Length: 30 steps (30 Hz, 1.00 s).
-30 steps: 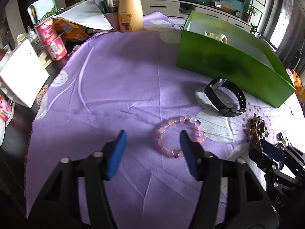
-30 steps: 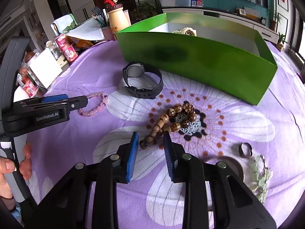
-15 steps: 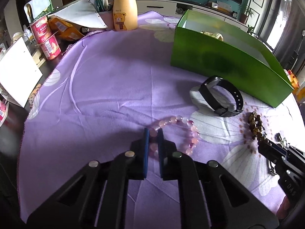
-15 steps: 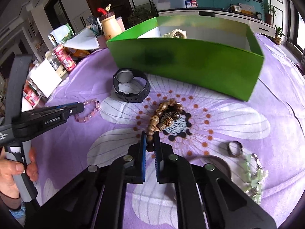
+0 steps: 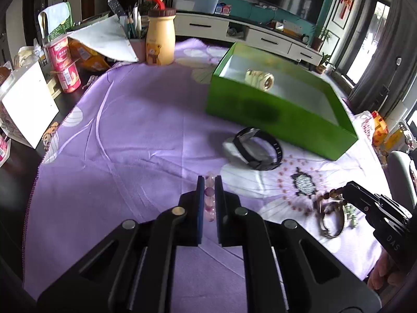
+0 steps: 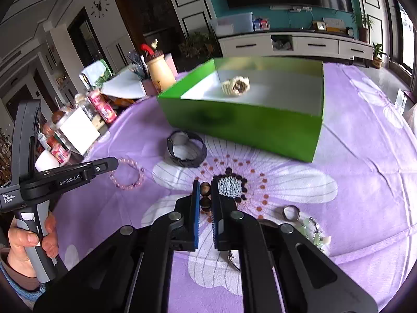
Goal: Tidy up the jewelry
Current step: 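Carry both bead bracelets into the green box and open both tools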
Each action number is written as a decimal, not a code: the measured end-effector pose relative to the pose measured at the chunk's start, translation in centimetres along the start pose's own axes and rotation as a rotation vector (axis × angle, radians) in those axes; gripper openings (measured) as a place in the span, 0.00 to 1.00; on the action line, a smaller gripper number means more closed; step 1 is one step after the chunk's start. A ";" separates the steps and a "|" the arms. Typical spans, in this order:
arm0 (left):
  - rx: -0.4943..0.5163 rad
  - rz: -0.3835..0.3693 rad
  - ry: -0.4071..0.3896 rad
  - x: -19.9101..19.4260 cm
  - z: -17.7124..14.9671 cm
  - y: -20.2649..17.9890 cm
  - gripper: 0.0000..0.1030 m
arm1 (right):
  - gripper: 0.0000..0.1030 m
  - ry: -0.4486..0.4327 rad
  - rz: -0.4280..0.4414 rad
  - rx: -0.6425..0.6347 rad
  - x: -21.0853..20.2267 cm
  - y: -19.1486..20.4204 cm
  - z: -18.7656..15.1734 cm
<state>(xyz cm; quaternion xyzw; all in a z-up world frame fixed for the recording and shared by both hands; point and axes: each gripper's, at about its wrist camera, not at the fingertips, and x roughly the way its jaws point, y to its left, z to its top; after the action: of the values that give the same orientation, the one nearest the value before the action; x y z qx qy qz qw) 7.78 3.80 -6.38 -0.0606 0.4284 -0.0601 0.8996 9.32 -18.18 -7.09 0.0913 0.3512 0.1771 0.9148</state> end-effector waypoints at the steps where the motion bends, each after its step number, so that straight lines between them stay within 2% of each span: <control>1: 0.003 -0.002 -0.005 -0.2 0.1 -0.1 0.07 | 0.07 -0.009 0.003 0.000 -0.3 0.0 0.1; 15: -0.048 -0.100 -0.009 -2.5 2.0 0.2 0.07 | 0.07 -0.068 0.034 0.029 -2.3 -1.0 1.8; 22: -0.024 -0.121 -0.015 -2.7 3.5 -0.8 0.07 | 0.07 -0.098 0.027 0.030 -3.0 -2.0 3.4; 30: 0.044 -0.149 -0.035 -2.3 6.9 -4.2 0.07 | 0.07 -0.157 0.012 0.028 -3.6 -3.3 6.4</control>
<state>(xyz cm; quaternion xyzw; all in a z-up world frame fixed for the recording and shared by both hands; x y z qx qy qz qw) 11.46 0.47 0.35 -0.0734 0.4056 -0.1354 0.9010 12.01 -22.87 -1.13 0.1198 0.2802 0.1698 0.9372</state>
